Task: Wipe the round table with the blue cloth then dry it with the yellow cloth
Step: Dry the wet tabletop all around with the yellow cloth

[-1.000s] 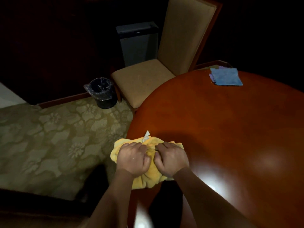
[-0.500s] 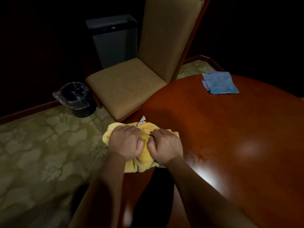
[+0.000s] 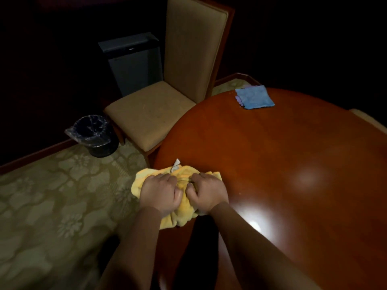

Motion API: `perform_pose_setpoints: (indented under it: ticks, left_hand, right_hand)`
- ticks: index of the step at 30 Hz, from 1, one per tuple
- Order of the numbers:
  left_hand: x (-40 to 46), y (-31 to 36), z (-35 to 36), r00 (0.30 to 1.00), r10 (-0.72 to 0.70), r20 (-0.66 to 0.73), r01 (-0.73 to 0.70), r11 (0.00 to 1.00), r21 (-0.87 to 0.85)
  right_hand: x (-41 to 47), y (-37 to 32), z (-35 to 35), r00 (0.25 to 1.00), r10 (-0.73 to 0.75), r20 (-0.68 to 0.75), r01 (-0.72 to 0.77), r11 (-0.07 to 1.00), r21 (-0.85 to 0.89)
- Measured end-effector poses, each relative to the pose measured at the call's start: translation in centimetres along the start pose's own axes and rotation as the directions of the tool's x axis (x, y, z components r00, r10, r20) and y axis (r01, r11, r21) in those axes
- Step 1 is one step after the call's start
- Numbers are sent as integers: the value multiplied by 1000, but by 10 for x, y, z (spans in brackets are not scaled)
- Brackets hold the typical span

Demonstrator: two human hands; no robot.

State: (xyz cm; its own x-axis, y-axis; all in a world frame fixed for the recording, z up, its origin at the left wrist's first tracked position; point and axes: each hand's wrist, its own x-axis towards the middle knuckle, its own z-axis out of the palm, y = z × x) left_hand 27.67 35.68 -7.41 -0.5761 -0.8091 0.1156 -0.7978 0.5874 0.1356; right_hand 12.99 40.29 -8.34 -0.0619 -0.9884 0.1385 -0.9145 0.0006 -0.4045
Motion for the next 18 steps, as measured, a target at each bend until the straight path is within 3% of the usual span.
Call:
perform_pose_setpoints:
  ticks: [8, 18]
  left_hand:
    - [-63, 46, -5, 998, -34, 52, 32, 999, 24]
    - [-15, 24, 12, 994, -42, -102, 37, 998, -50]
  right_hand:
    - [-72, 1, -10, 999, -33, 14, 34, 999, -33]
    - [-17, 22, 2, 984, -145, -102, 144, 989, -26]
